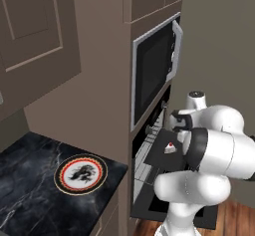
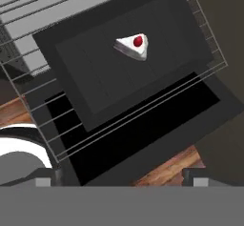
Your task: Take the baked cake out of the oven and place it on the plate for cooling. Then close the oven door.
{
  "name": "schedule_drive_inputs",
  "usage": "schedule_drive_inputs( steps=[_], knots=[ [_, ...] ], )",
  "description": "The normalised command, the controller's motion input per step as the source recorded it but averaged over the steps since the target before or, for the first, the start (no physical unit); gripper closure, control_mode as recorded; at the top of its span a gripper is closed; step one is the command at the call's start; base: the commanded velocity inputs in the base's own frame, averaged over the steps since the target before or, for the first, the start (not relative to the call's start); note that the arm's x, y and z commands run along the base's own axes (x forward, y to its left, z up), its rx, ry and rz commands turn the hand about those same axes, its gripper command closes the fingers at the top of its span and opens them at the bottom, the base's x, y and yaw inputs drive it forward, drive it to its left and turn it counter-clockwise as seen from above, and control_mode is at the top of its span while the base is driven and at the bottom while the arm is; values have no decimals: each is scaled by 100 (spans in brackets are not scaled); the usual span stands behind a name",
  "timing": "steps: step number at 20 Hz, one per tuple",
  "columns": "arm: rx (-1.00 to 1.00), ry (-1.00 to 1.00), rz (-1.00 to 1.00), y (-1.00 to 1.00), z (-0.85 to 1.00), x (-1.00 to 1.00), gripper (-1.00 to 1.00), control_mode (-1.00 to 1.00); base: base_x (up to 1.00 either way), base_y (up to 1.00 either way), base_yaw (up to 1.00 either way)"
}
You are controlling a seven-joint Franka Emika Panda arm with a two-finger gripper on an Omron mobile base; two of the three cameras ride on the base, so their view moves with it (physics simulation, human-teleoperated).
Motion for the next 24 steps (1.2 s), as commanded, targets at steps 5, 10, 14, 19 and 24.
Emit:
schedule_drive_inputs(
  steps=[5, 10, 14, 19, 24],
  knots=[
    [15, -4, 20, -8, 5, -14, -100, -100, 0, 0, 0],
    [10, -12, 37, 2, -2, 0, -100, -100, 0, 0, 0],
    [2, -22, 41, 5, -8, 3, -100, -100, 0, 0, 0],
    [0, -29, 37, 0, -8, 4, -100, -100, 0, 0, 0],
    [0, -25, 35, 0, -27, 6, -100, -100, 0, 0, 0]
  ],
)
